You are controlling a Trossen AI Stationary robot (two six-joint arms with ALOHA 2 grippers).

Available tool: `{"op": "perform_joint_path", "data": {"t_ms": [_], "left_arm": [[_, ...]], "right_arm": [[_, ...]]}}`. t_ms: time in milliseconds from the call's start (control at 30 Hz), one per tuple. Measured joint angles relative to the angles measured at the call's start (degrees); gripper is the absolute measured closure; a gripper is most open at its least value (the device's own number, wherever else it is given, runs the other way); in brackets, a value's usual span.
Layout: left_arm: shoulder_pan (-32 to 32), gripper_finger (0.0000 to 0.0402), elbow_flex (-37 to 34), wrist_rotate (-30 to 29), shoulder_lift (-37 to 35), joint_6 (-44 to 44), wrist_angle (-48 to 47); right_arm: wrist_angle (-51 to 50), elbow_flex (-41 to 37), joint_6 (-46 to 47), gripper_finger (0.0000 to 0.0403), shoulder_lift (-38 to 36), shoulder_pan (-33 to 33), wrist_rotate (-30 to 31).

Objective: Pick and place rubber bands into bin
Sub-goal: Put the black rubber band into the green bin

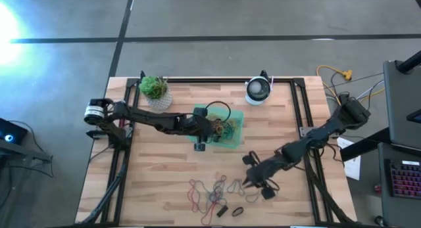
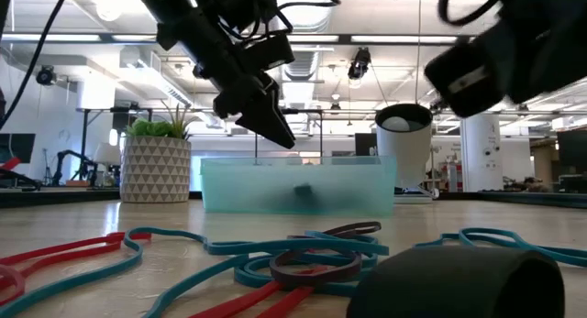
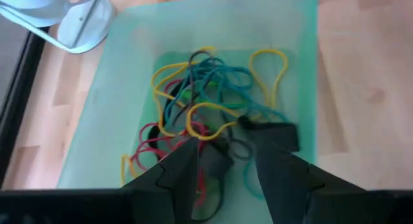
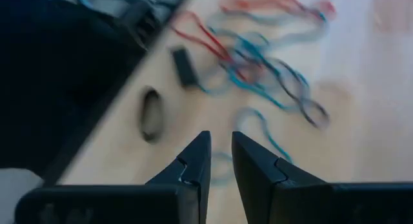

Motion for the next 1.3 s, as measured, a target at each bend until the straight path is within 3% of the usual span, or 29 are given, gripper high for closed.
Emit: {"op": "perform_joint_path", "data": {"t_ms": [200,500,633,1033,1300], "left_arm": [[-3.5,0.0265,0.0,0.1,0.0,-1.2,0.0],[-9.8,0.0265,-0.1,0.1,-1.9,-4.3,-1.2],[-12.7,0.0265,-0.1,-0.5,-4.2,-6.6,-3.3],[-19.2,0.0265,-1.3,-8.4,-8.1,-10.1,-6.4],[-20.2,0.0265,-4.6,-9.2,-8.3,-14.8,-5.7]], "right_arm": [[10.6,-0.9,-0.3,0.0344,3.3,5.3,2.1],[11.3,5.0,2.3,0.0344,17.4,6.4,3.3],[11.2,7.6,2.4,0.0344,20.4,6.4,2.9],[10.8,10.8,4.3,0.0321,21.4,6.9,1.6],[9.6,10.8,6.6,0.0292,21.4,6.9,1.5]]}}
